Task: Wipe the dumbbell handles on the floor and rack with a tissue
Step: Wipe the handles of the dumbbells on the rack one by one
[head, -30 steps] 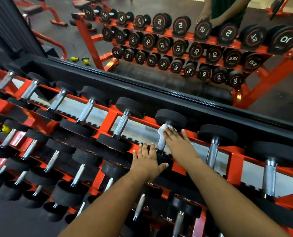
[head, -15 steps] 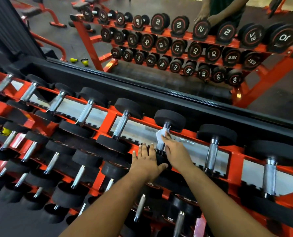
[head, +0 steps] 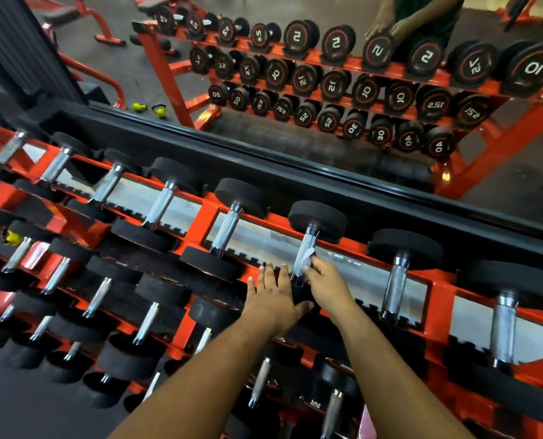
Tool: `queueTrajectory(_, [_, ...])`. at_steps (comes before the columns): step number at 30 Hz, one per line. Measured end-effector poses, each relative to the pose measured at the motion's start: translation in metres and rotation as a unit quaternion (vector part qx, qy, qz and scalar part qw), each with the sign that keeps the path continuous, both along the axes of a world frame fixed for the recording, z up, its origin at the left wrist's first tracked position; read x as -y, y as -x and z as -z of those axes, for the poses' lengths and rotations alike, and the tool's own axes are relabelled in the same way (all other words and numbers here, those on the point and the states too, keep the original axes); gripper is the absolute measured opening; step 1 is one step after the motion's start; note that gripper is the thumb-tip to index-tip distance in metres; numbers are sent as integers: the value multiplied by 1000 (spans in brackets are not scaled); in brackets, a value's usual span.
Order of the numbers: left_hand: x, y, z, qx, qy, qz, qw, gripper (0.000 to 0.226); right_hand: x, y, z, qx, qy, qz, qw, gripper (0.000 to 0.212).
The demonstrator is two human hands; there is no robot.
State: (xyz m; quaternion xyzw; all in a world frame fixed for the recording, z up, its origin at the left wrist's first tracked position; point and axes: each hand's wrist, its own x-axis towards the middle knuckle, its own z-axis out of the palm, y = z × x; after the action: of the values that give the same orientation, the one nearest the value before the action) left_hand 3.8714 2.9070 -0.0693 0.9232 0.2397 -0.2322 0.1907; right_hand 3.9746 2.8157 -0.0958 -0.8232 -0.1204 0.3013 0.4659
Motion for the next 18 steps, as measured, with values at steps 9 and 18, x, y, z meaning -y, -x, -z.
queueTrajectory(9, [-1,-1,1,-6,-4,2,1000,99,-33,-26,0,-134,-142,151,969,24])
queueTrajectory(18, [-1,-1,0,-12,-4,8,1000,99,-23,-39,5,-308,-214,176,910,32])
